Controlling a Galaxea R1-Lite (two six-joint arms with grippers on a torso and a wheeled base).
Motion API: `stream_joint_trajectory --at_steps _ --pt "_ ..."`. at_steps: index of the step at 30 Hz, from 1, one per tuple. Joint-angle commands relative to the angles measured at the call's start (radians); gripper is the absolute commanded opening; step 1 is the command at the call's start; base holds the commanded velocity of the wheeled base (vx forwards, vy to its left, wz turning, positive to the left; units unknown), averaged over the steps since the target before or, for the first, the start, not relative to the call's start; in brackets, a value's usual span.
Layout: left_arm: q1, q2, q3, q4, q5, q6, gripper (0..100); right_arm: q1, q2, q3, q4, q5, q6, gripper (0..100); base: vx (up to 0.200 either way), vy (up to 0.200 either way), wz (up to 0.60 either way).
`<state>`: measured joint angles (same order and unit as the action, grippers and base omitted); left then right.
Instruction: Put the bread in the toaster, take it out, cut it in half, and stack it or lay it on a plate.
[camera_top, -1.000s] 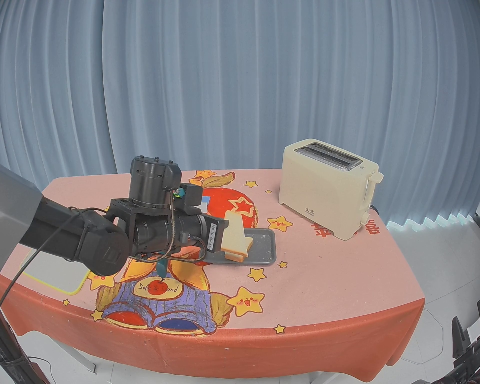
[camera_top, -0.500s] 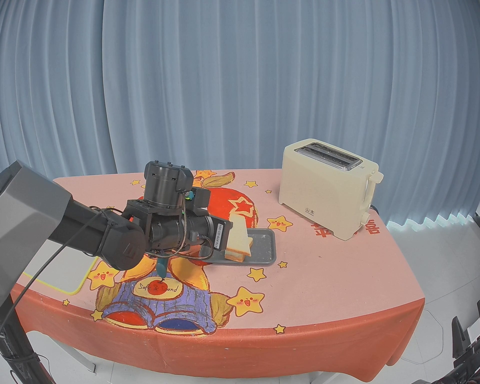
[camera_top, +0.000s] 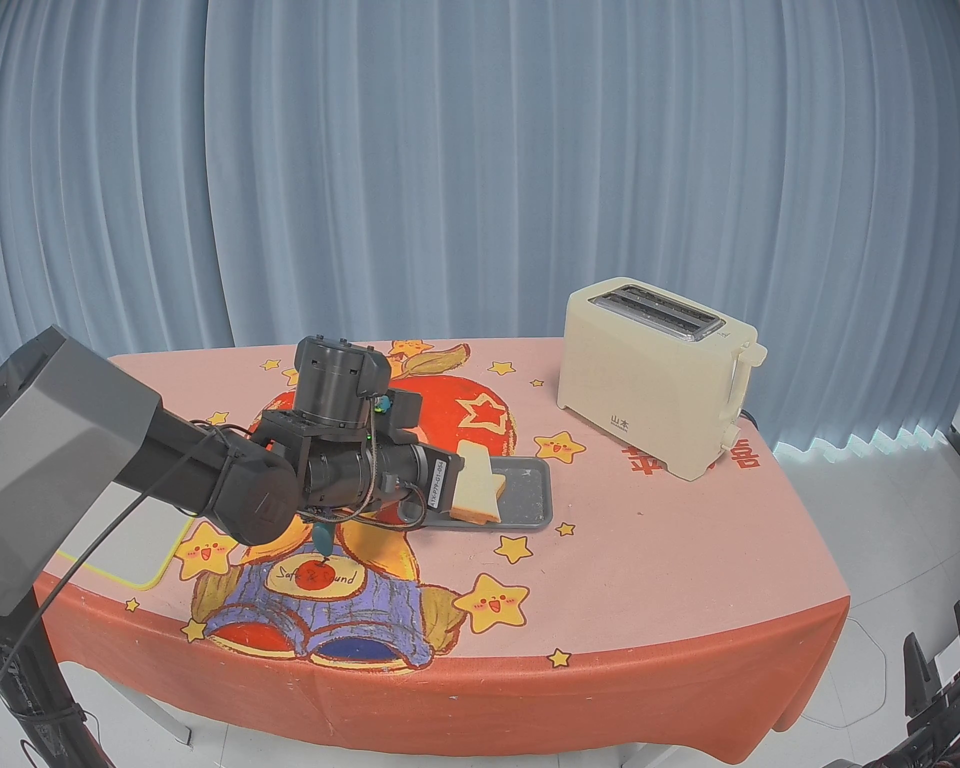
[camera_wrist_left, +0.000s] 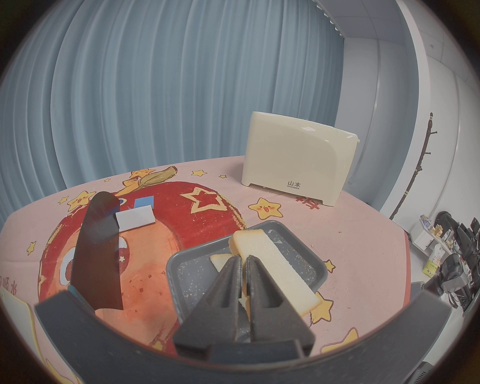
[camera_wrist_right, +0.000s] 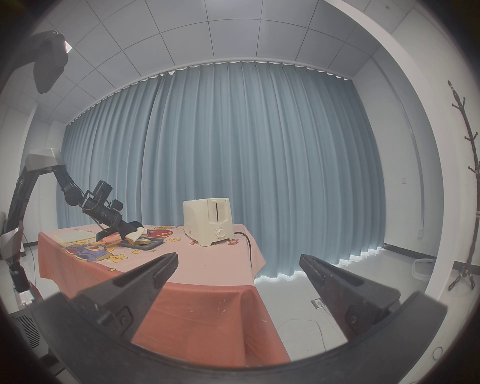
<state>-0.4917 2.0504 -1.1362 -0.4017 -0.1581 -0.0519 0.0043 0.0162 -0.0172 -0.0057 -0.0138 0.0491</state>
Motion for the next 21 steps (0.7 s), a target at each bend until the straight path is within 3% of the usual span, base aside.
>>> stream_joint_trajectory --at_steps 1,15,16,21 --pt "0.001 -0.003 0.001 0.000 0.000 0.000 0 0.000 -0.016 0.017 0.000 0.000 0.000 100 0.000 0.000 0.00" --pt "0.001 0.002 -0.014 0.000 0.000 0.000 0 0.000 -0.016 0.017 0.000 0.000 0.000 100 0.000 0.000 0.00" --pt "0.001 0.002 -0.014 0.000 -0.001 0.000 100 0.000 -0.016 0.017 0.000 0.000 0.000 100 0.000 0.000 0.00" --pt "0.001 0.002 -0.017 -0.005 0.000 -0.002 100 0.000 -0.016 0.017 0.000 0.000 0.000 100 0.000 0.000 0.00"
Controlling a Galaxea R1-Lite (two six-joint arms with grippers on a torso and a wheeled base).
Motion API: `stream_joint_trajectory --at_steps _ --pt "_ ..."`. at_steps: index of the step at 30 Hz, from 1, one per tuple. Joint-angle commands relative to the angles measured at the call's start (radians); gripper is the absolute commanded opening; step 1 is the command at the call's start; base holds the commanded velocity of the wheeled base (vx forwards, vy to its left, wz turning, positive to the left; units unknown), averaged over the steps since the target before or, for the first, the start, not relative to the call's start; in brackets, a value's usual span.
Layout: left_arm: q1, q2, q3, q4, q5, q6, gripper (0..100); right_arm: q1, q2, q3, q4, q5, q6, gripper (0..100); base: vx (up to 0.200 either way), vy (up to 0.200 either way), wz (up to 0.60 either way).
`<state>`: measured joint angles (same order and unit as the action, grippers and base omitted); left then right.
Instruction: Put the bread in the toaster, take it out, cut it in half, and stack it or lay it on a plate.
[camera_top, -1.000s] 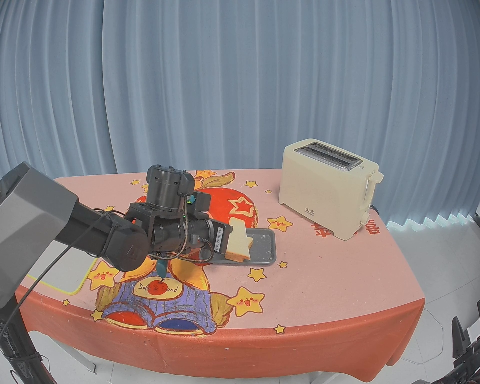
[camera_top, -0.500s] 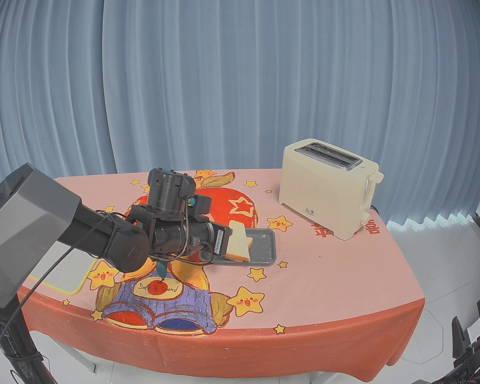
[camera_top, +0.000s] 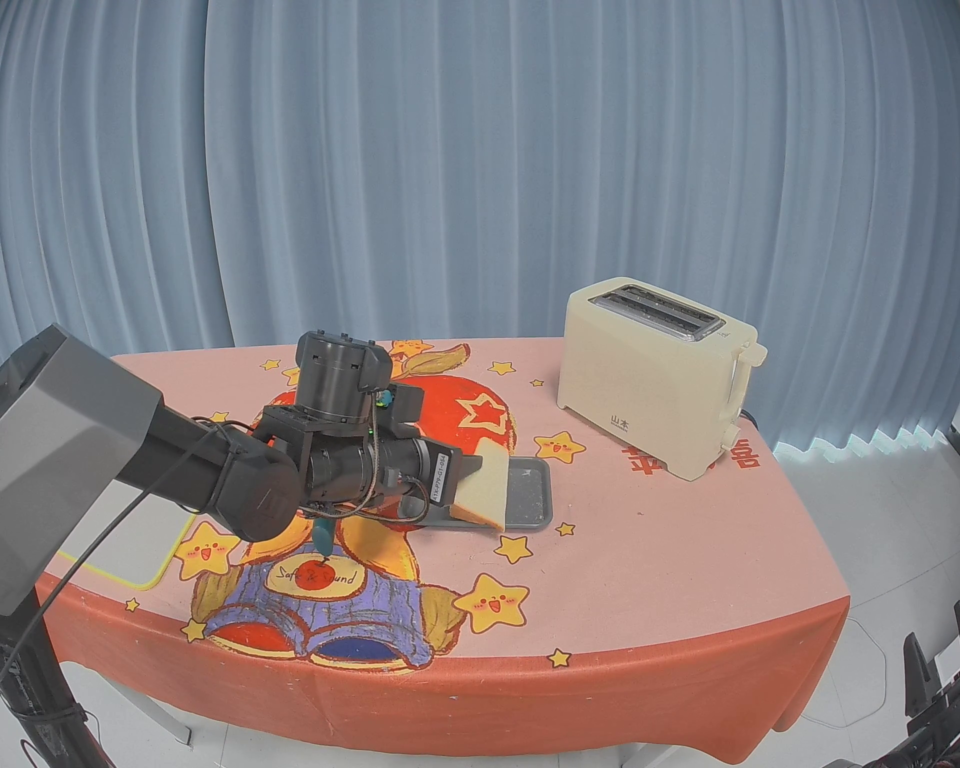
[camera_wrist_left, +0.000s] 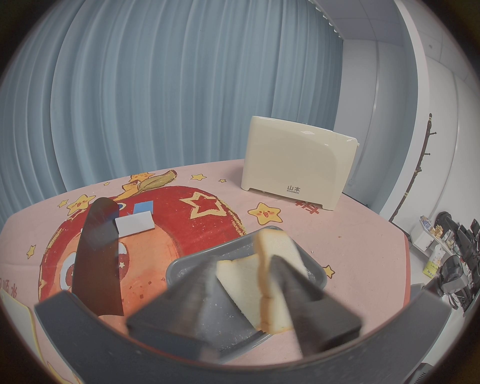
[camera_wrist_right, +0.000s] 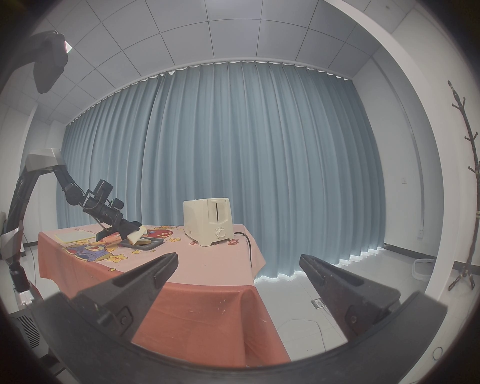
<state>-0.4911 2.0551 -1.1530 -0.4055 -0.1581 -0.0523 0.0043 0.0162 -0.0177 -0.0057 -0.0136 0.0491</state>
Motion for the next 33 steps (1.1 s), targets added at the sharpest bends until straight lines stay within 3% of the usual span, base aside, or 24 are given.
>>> stream_joint_trajectory --at_steps 1,26,33 --pt "-0.001 -0.003 0.001 -0.001 0.000 -0.001 100 0.000 -0.016 0.018 0.000 0.000 0.000 100 0.000 0.000 0.00" --pt "0.014 -0.024 0.015 -0.006 0.014 0.005 100 0.000 -0.016 0.018 0.000 0.000 0.000 100 0.000 0.000 0.00" --pt "0.012 -0.147 0.068 -0.003 0.015 0.003 100 0.000 -0.016 0.018 0.000 0.000 0.000 100 0.000 0.000 0.00"
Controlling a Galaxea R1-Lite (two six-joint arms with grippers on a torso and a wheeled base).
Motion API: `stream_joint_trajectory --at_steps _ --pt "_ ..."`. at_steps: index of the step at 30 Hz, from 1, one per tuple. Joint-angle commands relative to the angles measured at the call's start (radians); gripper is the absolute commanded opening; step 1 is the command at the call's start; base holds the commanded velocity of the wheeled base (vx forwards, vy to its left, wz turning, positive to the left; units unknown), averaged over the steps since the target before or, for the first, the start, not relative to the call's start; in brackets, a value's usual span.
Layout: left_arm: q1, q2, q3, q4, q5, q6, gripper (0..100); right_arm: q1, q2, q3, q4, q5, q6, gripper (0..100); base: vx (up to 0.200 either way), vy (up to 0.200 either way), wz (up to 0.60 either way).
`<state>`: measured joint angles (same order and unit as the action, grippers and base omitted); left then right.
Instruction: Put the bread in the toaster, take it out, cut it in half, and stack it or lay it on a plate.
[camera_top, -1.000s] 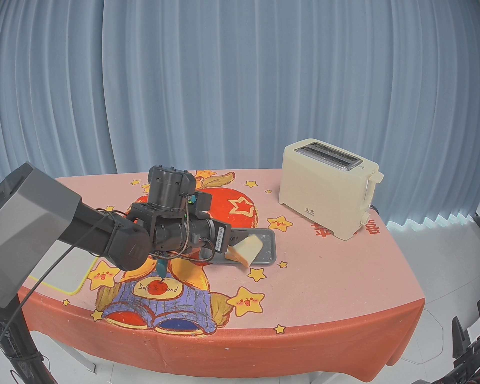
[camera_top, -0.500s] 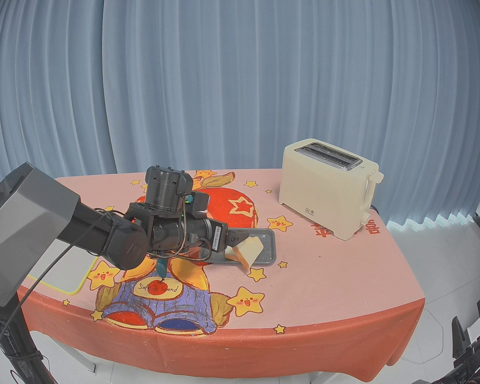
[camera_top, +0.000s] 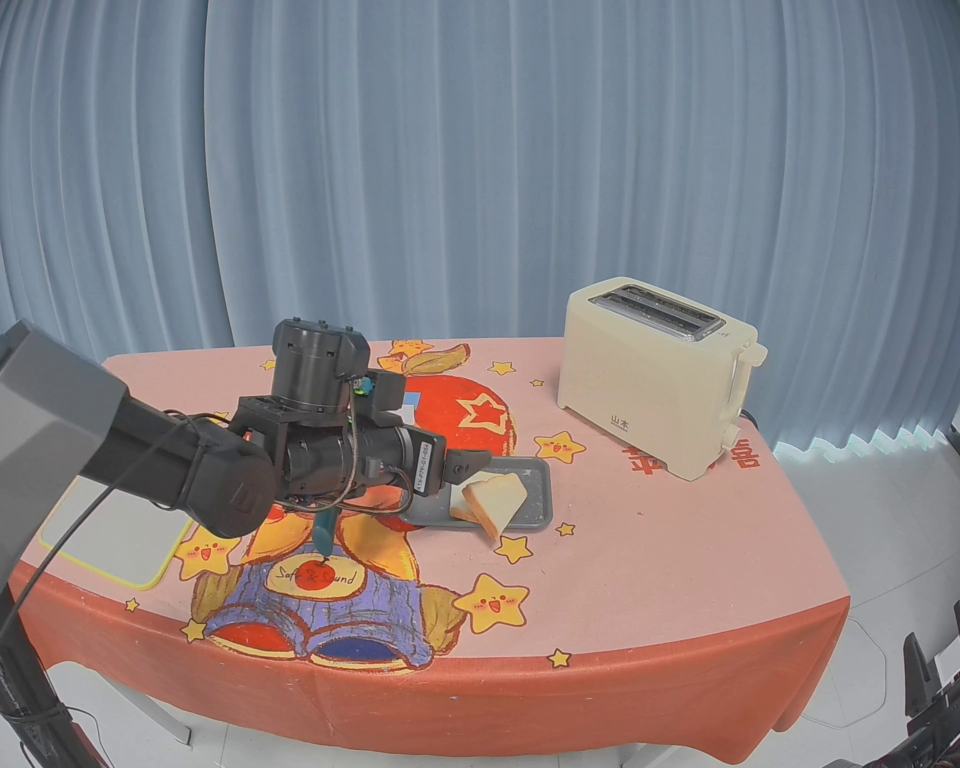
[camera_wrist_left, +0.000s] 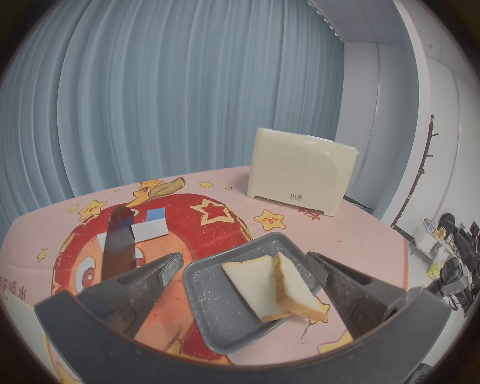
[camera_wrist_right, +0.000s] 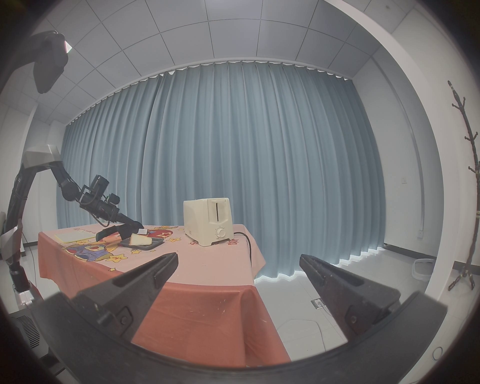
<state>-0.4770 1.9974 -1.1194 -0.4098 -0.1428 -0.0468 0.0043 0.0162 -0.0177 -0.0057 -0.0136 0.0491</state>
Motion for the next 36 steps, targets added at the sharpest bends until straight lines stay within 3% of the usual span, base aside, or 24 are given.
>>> stream_joint_trajectory --at_steps 1,4,8,16,17,20,24,27,28,30,34,36 --pt "-0.002 -0.103 0.041 0.002 0.000 -0.002 100 0.000 -0.016 0.018 0.000 0.000 0.000 100 0.000 0.000 0.00" --pt "0.000 -0.178 0.084 0.002 0.011 -0.001 100 0.000 -0.016 0.018 0.000 0.000 0.000 100 0.000 0.000 0.00" --pt "-0.002 -0.292 0.156 -0.001 0.072 0.005 100 0.000 -0.016 0.018 0.000 0.000 0.000 100 0.000 0.000 0.00" --pt "0.001 -0.476 0.300 -0.001 0.143 0.007 100 0.000 -0.016 0.018 0.000 0.000 0.000 100 0.000 0.000 0.00" --pt "0.001 -0.508 0.340 -0.003 0.178 0.007 100 0.000 -0.016 0.018 0.000 0.000 0.000 100 0.000 0.000 0.00" --pt "0.001 -0.568 0.401 -0.004 0.216 0.007 100 0.000 -0.016 0.018 0.000 0.000 0.000 100 0.000 0.000 0.00" --pt "-0.011 -0.620 0.420 0.002 0.209 -0.004 100 0.000 -0.016 0.018 0.000 0.000 0.000 100 0.000 0.000 0.00" --pt "-0.034 -0.609 0.394 0.008 0.177 -0.004 100 0.000 -0.016 0.018 0.000 0.000 0.000 100 0.000 0.000 0.00" --pt "-0.043 -0.579 0.388 0.019 0.124 -0.005 100 0.000 -0.016 0.018 0.000 0.000 0.000 100 0.000 0.000 0.00" --pt "-0.037 -0.525 0.380 0.026 0.086 -0.005 100 0.000 -0.016 0.018 0.000 0.000 0.000 100 0.000 0.000 0.00" --pt "-0.040 -0.387 0.343 0.017 0.069 -0.013 100 0.000 -0.016 0.018 0.000 0.000 0.000 100 0.000 0.000 0.00" --pt "-0.043 -0.322 0.300 0.008 0.069 -0.038 100 0.000 -0.016 0.018 0.000 0.000 0.000 100 0.000 0.000 0.00"
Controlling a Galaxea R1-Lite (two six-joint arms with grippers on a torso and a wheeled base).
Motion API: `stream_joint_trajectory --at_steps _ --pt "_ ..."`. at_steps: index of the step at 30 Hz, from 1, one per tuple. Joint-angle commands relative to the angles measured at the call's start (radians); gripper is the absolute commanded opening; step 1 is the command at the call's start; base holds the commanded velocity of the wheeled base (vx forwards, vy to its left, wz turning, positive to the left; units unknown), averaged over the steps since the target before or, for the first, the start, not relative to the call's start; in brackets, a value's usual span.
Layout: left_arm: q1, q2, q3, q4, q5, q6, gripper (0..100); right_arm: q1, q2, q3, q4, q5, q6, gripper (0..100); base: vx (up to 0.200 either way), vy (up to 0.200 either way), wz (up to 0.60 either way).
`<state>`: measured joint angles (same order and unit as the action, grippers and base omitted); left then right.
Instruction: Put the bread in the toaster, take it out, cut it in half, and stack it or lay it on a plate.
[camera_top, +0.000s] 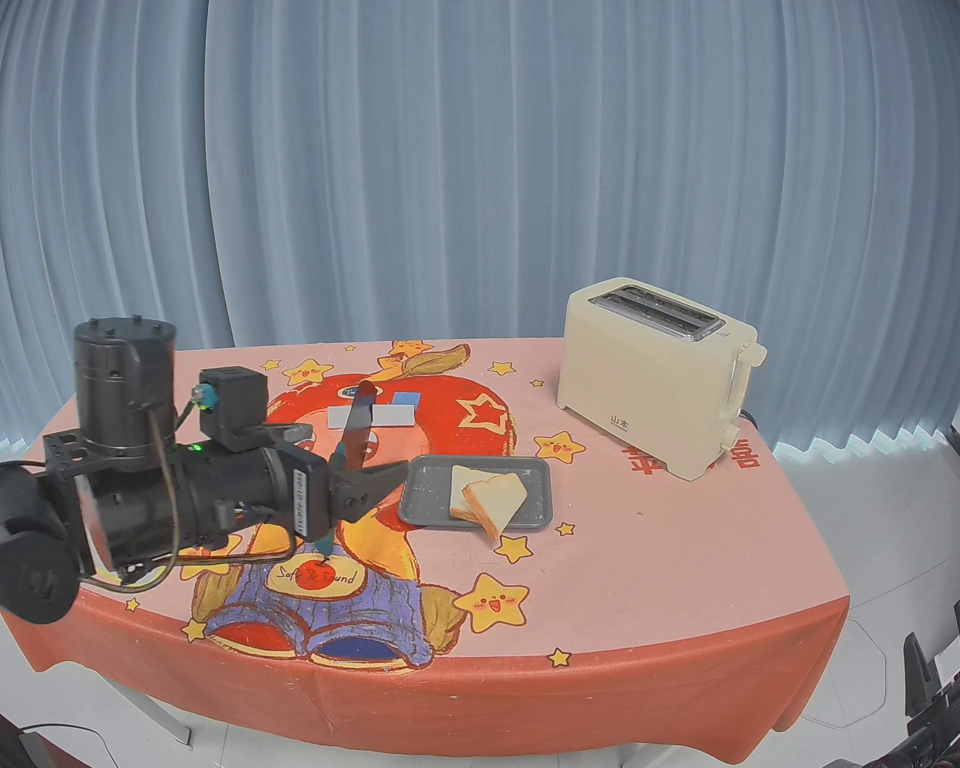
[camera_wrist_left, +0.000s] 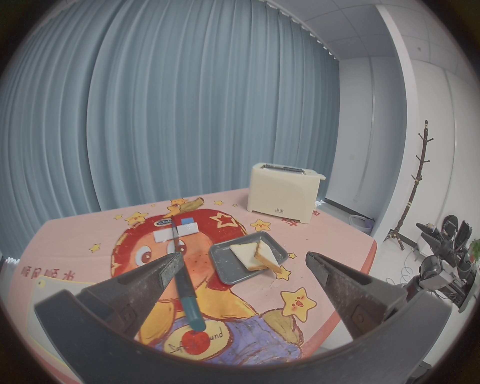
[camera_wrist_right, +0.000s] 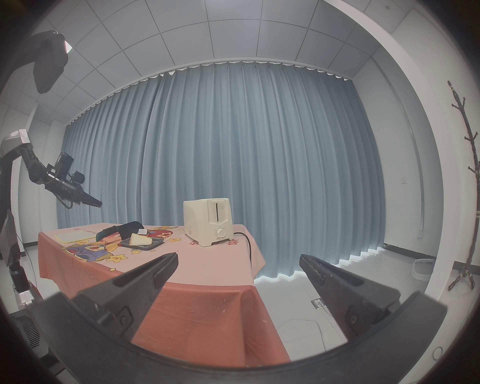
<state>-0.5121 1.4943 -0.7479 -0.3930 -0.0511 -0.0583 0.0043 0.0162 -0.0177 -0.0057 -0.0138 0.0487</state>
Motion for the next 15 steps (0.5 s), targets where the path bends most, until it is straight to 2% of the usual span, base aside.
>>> stream_joint_trajectory --at_steps 1,6,11,12,15 --pt "-0.008 0.212 -0.094 -0.012 -0.021 -0.037 100 0.000 -0.016 0.018 0.000 0.000 0.000 100 0.000 0.000 0.00" --pt "-0.008 0.276 -0.146 -0.032 -0.018 -0.041 100 0.000 -0.016 0.018 0.000 0.000 0.000 100 0.000 0.000 0.00" --pt "-0.003 0.205 -0.090 -0.027 0.017 -0.038 100 0.000 -0.016 0.018 0.000 0.000 0.000 100 0.000 0.000 0.00" --pt "-0.002 0.119 -0.034 -0.032 0.085 -0.038 100 0.000 -0.016 0.018 0.000 0.000 0.000 100 0.000 0.000 0.00" --pt "-0.002 0.057 0.045 -0.043 0.140 -0.040 100 0.000 -0.016 0.018 0.000 0.000 0.000 100 0.000 0.000 0.00"
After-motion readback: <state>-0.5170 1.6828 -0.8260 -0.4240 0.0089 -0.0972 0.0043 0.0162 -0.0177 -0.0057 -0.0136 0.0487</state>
